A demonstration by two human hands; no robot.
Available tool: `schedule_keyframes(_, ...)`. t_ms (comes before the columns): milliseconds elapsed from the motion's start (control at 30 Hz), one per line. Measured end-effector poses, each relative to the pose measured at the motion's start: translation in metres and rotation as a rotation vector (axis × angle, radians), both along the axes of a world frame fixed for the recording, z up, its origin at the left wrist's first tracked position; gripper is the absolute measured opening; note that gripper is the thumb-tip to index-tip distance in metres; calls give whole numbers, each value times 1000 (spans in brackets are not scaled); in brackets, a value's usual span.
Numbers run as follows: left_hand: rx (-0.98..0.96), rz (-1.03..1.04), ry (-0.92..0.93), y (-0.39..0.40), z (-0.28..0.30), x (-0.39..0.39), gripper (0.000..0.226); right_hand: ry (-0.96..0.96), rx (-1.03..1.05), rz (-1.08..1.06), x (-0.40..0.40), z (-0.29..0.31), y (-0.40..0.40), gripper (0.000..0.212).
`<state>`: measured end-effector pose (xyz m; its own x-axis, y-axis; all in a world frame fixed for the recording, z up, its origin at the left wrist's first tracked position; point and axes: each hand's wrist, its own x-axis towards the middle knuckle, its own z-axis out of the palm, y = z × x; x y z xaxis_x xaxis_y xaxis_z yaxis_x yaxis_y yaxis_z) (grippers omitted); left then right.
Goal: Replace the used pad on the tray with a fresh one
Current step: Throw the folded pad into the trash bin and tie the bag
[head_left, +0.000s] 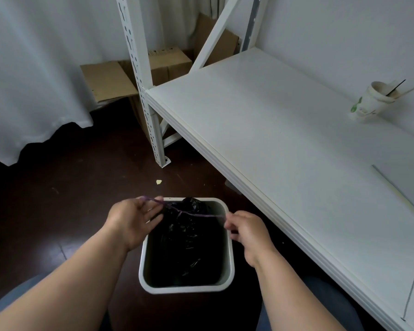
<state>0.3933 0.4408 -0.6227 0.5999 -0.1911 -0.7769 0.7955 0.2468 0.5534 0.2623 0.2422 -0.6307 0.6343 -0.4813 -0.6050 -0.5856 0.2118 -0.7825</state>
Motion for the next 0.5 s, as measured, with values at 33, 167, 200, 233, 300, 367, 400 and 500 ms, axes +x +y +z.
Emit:
schedule_keyframes(33, -188, 88, 59, -4, 4, -1, 29, -127, 256, -126, 1, 2, 2, 37)
schedule_keyframes(167, -283, 196, 102, -16, -1, -2, 26, -369, 779, -360, 3, 6, 5, 38)
schedule_keyframes(200, -238, 206, 105, -17, -7, -2, 26, -331, 754, -377, 4, 5, 7, 38)
schedule_keyframes(233, -188, 208, 109, -14, -14, -1, 28, -281, 710, -395, 4, 3, 9, 38)
schedule_keyframes(300, -89, 220, 126, -4, -25, 1, 30, -184, 634, -453, 1, -5, 8, 36)
schedule_keyframes(367, -11, 266, 148, 9, -34, 3, 30, -78, 594, -520, -6, -15, 2, 35)
schedule_keyframes(400, 25, 291, 151, 15, -37, 4, 29, -28, 581, -549, -10, -20, 1, 34)
schedule_keyframes(500, 128, 327, 135, 18, -40, 3, 28, 54, 569, -629, -13, -29, 5, 35)
